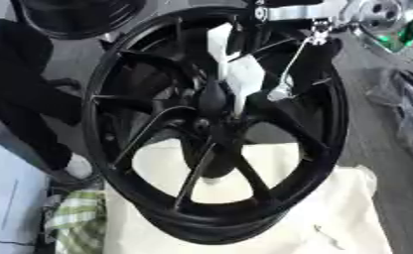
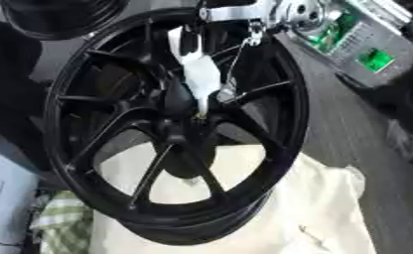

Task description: Pull the pin out of the wheel hub.

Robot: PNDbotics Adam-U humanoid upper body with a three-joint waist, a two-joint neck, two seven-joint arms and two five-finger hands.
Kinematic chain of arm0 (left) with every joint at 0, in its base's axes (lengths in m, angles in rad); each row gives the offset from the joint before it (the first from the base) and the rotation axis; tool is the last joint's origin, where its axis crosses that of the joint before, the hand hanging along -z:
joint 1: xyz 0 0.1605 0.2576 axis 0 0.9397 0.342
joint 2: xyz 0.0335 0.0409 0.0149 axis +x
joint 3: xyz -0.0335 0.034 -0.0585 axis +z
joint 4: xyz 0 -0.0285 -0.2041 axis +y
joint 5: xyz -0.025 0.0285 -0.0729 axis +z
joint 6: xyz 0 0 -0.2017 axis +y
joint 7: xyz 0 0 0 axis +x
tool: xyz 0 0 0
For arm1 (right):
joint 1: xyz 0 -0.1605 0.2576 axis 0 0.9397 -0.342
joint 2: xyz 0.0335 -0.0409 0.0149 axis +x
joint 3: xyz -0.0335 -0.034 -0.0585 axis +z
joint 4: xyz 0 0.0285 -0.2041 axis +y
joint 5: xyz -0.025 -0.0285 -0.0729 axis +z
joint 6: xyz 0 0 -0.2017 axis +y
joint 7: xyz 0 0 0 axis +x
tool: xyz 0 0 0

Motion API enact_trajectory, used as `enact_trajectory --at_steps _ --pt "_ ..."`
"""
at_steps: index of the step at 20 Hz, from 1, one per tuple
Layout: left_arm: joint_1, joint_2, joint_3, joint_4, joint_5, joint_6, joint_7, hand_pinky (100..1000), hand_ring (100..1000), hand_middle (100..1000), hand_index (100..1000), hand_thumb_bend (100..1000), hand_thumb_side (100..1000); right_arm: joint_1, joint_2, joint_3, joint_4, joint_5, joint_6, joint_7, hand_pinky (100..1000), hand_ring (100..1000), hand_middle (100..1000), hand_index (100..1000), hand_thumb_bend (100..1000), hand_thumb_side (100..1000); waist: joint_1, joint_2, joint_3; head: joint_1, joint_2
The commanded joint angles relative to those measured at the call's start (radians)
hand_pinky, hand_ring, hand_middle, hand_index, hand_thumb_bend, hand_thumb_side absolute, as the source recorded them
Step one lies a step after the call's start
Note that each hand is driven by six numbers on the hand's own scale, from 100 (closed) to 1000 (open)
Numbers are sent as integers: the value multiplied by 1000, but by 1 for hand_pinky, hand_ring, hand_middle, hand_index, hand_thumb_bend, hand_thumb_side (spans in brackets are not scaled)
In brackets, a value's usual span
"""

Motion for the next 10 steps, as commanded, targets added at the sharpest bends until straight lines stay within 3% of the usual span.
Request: enact_trajectory --at_steps 1,10 --pt "-11 9 2 -11 5 -1 -5 771 745 772 775 175 873 -11 -9 -6 11 11 -7 -9 756 706 713 755 516 132 1 -10 2 2 -2" --pt "-10 6 2 -12 5 -1 -7 773 747 773 773 175 875 -5 1 -2 37 26 -22 -32 754 701 709 751 506 131 3 -3 5 3 -2"
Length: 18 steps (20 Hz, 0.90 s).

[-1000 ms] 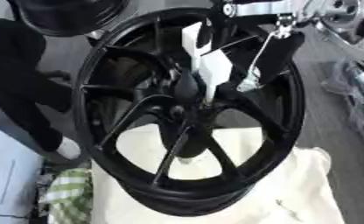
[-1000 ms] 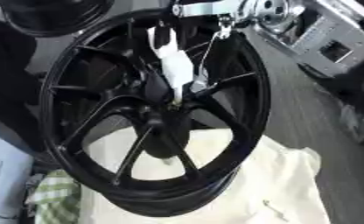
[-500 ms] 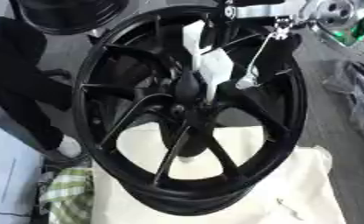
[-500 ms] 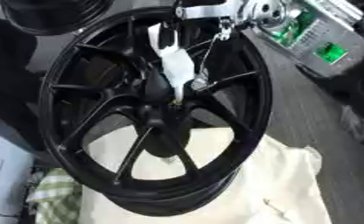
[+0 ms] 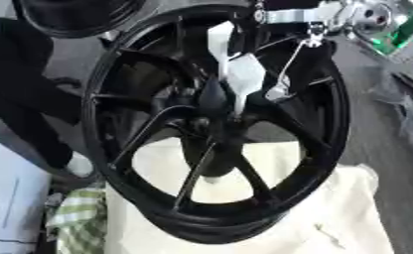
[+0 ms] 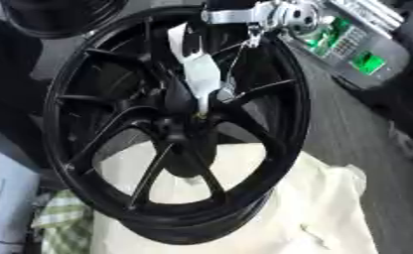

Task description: Pull the pin out of the wheel hub.

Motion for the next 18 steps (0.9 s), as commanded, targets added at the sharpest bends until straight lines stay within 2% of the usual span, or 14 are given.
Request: enact_trajectory --at_steps 1,18 --pt "-10 12 2 -12 4 -2 -4 773 747 773 773 175 875 -13 -7 -8 5 7 -5 -12 754 701 709 750 507 133 1 -12 2 3 -2" --pt "-9 8 1 -11 4 -2 -10 776 749 775 771 176 877 -8 0 -1 29 13 -22 -20 745 682 689 734 483 124 5 -3 5 2 -2"
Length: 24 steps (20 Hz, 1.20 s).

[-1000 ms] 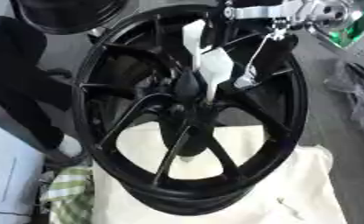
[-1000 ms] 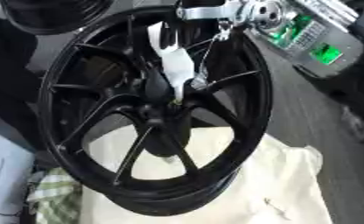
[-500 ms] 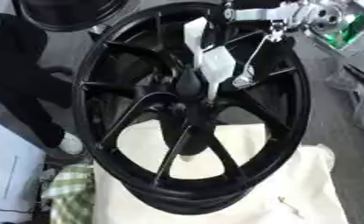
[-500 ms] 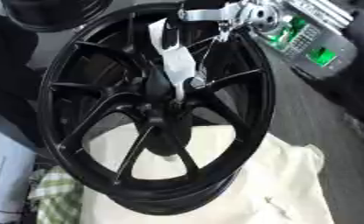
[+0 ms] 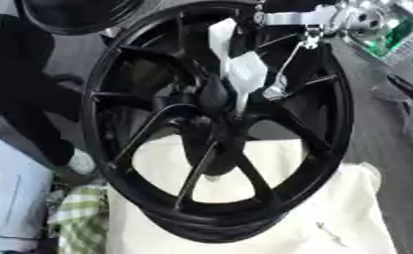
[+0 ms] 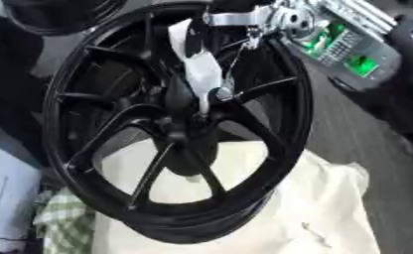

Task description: Pull the pin out of the wheel hub.

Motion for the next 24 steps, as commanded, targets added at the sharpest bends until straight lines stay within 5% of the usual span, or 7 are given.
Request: enact_trajectory --at_steps 1,24 --pt "-10 11 1 -11 0 -2 -4 776 749 775 771 176 877 -14 -8 -7 2 2 -1 -6 744 681 688 733 481 123 -1 -12 2 2 -2" --pt "-12 12 -2 -9 -5 -1 -12 780 753 781 771 175 878 -18 -6 -7 6 -42 25 -20 715 618 563 677 391 102 1 -9 -1 5 -2"
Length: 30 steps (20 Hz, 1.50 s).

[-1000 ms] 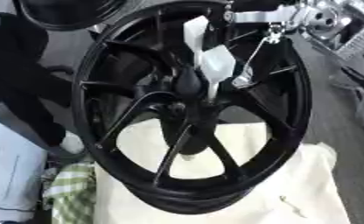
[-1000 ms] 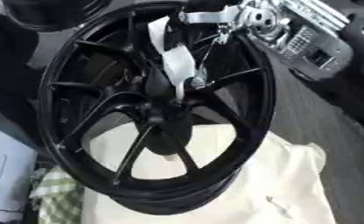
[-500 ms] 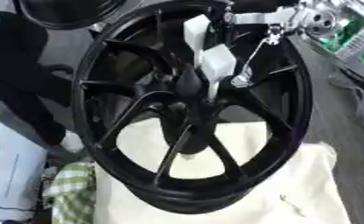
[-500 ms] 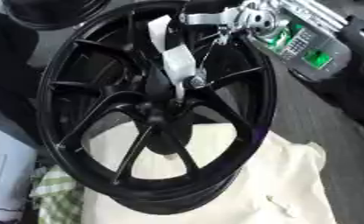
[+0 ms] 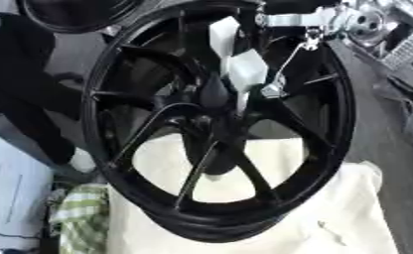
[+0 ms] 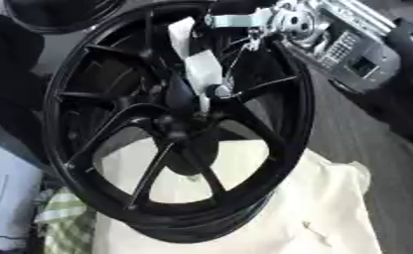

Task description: Pull the pin out of the wheel hub.

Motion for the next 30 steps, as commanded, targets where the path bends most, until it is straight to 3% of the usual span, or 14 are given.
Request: enact_trajectory --at_steps 1,10,16,25,26,30 --pt "-12 17 2 -10 -6 -1 -5 780 753 781 771 176 877 -20 -7 -12 -2 -16 11 -7 715 617 549 670 389 100 0 -14 0 2 -2" --pt "-13 18 2 -10 -7 -1 -6 781 754 782 772 176 878 -22 -5 -13 3 -56 36 -20 689 574 455 568 350 100 -3 -14 2 1 -2" --pt "-12 17 2 -9 -7 -2 -7 783 755 784 772 177 878 -13 -23 -50 -37 -100 66 -44 673 552 428 540 342 100 -5 -15 -2 0 -2" --pt "-10 20 5 -11 -8 -3 -6 784 755 785 772 176 877 42 -102 -198 -158 -192 111 -75 659 532 414 527 334 100 -4 -20 -6 2 -2" --pt "-10 20 5 -11 -8 -3 -5 784 755 785 772 176 877 54 -115 -216 -173 -206 116 -79 658 531 415 527 303 100 -4 -20 -7 3 -2" --pt "-9 21 7 -11 -8 -3 -4 784 756 785 772 176 876 133 -188 -315 -237 -267 134 -129 655 527 414 527 329 100 -2 -19 -12 7 -2"
